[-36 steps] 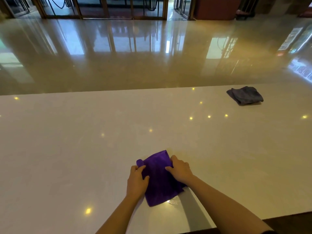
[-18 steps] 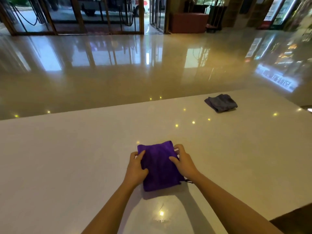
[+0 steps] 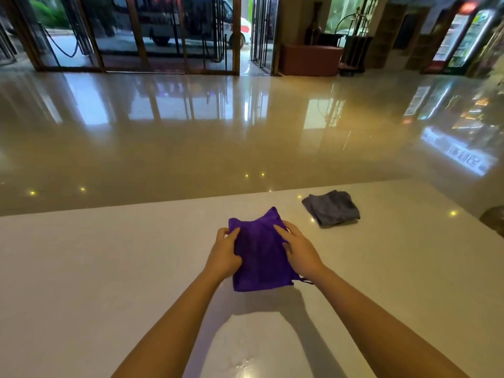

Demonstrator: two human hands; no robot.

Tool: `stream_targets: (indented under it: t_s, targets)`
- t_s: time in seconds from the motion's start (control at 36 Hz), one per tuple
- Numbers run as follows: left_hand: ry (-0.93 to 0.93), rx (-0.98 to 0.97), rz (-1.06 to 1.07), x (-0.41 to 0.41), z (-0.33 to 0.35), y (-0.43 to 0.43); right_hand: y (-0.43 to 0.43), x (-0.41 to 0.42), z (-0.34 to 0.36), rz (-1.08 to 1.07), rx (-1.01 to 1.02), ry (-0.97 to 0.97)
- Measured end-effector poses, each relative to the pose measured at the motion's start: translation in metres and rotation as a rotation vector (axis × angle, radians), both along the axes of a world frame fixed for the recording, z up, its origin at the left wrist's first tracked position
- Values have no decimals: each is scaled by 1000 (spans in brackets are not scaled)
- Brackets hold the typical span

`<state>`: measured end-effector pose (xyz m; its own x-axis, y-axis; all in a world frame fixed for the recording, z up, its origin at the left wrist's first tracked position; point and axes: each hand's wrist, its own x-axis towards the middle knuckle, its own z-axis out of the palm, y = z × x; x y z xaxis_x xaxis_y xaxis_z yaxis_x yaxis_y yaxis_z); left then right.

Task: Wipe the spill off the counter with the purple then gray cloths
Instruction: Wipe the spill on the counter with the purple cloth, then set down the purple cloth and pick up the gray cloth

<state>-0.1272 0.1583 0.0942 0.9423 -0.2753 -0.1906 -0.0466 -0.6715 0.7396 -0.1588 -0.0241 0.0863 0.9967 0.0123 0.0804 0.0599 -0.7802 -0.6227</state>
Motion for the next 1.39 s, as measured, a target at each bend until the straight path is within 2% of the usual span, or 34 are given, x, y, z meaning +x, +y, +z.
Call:
stream_targets:
  t_s: [0.06, 0.19, 0.28, 0.42, 0.56, 0.67, 0.86, 1.03, 1.08, 1.14, 1.28, 1.39]
  targets:
    - [-16, 37, -2, 16, 1, -23, -23, 17, 1, 10, 42, 15]
    - [-28, 102, 13, 53, 1, -71, -71, 58, -1, 76, -111, 45]
    - [-17, 143, 17, 79, -3, -99, -95, 86, -11, 62, -30, 134]
    - [19, 196, 4, 109, -18, -128, -121, 116, -29, 38, -10, 189]
    - [39, 233, -5, 138, -38, -152, -145, 145, -52, 45, -93, 140]
    - [47, 236, 1, 155, -49, -164, -153, 162, -67, 11, -41, 159]
    - [71, 190, 65, 175, -71, -177, -163, 182, -87, 111, -153, 4]
    - [130, 329, 118, 180, -86, -177, -167, 185, -90, 65, 9, 278]
    - [120, 429, 107, 180, -87, -179, -174, 185, -88, 40, -6, 293]
    - [4, 490, 72, 179, -87, -184, -183, 186, -84, -6, -11, 251]
    - [-117, 201, 12, 174, -83, -220, -215, 186, -78, -202, -31, 145]
    - [-55, 44, -68, 168, -84, -261, -241, 182, -85, -412, -148, 224]
